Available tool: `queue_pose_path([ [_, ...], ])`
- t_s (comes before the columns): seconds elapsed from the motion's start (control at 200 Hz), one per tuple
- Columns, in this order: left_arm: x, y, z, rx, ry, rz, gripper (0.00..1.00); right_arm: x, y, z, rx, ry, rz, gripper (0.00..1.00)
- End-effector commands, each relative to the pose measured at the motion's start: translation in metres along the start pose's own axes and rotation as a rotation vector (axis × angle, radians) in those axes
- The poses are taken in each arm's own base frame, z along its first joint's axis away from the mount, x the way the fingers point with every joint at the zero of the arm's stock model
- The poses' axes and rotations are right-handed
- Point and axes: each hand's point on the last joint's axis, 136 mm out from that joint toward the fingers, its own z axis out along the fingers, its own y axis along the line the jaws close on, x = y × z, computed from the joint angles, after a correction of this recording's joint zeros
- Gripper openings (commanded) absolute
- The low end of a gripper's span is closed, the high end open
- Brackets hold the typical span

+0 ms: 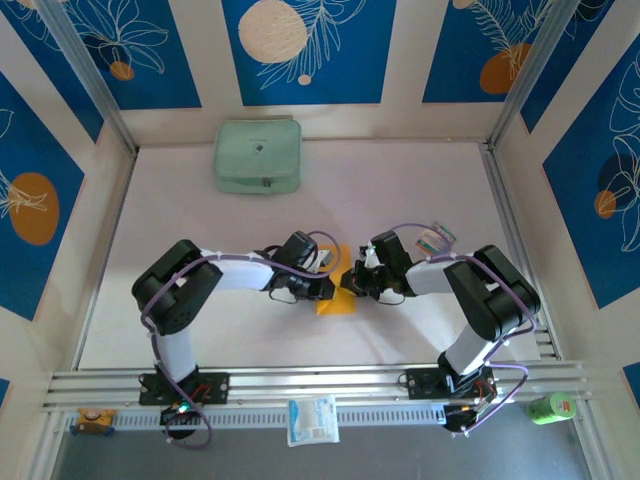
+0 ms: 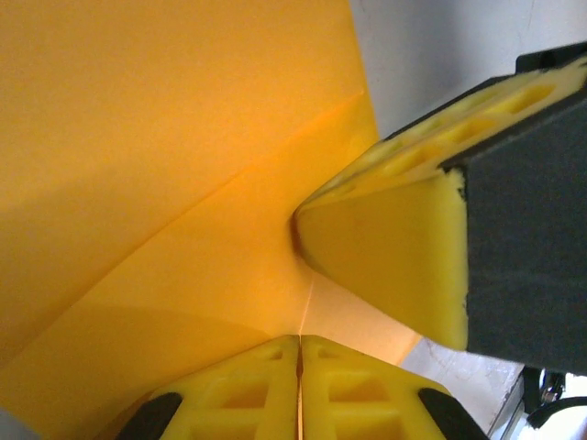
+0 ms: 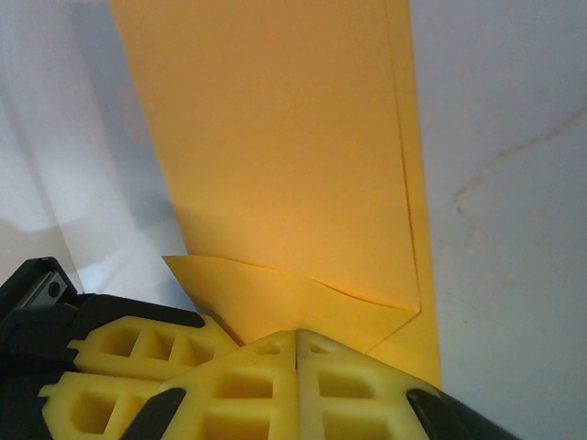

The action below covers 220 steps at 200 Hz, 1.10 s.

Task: Fold a paper plane with a square sheet of paper (pick it up from the middle)
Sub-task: Fold the triangle a second time at the center of the table.

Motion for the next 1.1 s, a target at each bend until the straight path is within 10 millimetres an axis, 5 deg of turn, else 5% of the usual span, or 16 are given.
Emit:
queue_pose_path([
  [0.0, 0.017, 0.005, -0.004, -0.038, 0.051, 0.019, 0.1, 0.008, -0.026, 0.002, 0.083, 0.017, 0.062, 0.0],
  [0.225, 0.033, 0.012, -0.007, -0.043, 0.059, 0.044, 0.1, 0.008, -0.027, 0.001, 0.084, 0.016, 0.064, 0.0],
  [0.56, 0.0, -0.028, -0.015, 0.074, -0.03, 0.103, 0.12, 0.008, -0.026, 0.002, 0.082, 0.018, 0.064, 0.0],
  [0.815, 0.015, 0.002, 0.008, -0.009, 0.059, 0.044, 0.14, 0.008, -0.026, 0.003, 0.081, 0.027, 0.065, 0.0],
  [1.095, 0.044, 0.016, -0.002, -0.035, 0.107, 0.034, 0.15, 0.008, -0.028, 0.001, 0.084, 0.023, 0.07, 0.0],
])
